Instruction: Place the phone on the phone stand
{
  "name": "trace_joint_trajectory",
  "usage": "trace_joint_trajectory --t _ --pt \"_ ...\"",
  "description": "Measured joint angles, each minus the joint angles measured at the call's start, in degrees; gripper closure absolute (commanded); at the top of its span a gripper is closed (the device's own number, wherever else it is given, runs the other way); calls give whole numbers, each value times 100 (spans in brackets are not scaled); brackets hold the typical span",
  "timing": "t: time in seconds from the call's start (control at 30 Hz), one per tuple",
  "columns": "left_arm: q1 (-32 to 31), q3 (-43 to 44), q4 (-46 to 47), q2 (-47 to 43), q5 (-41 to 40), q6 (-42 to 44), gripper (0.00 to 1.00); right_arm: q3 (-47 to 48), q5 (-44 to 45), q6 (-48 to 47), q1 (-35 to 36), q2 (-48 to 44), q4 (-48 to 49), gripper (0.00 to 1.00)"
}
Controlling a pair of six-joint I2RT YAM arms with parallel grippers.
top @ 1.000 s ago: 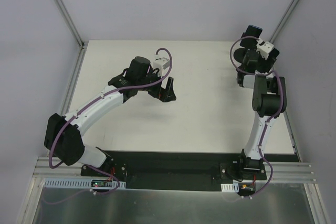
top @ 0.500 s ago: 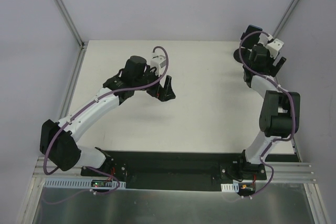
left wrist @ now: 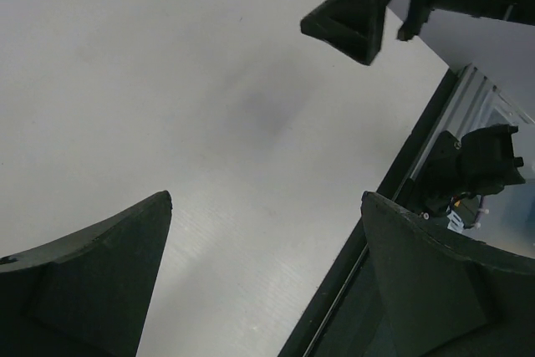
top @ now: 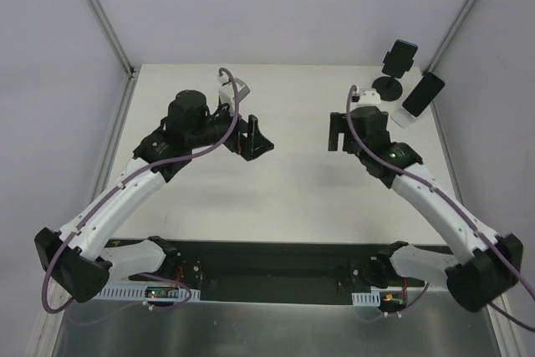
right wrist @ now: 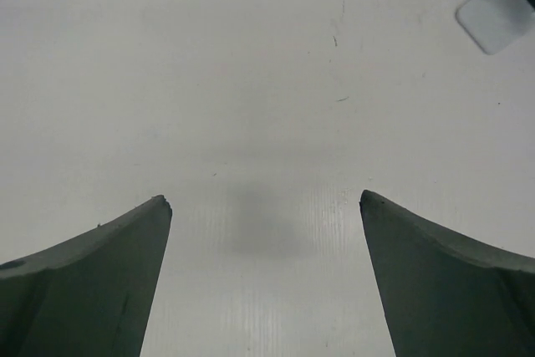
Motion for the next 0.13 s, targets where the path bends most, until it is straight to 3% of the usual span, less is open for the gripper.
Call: trace_joint_trajectory --t 0.13 --pt "2 17 22 -557 -22 -153 4 -11 -273 -133 188 -1650 -605 4"
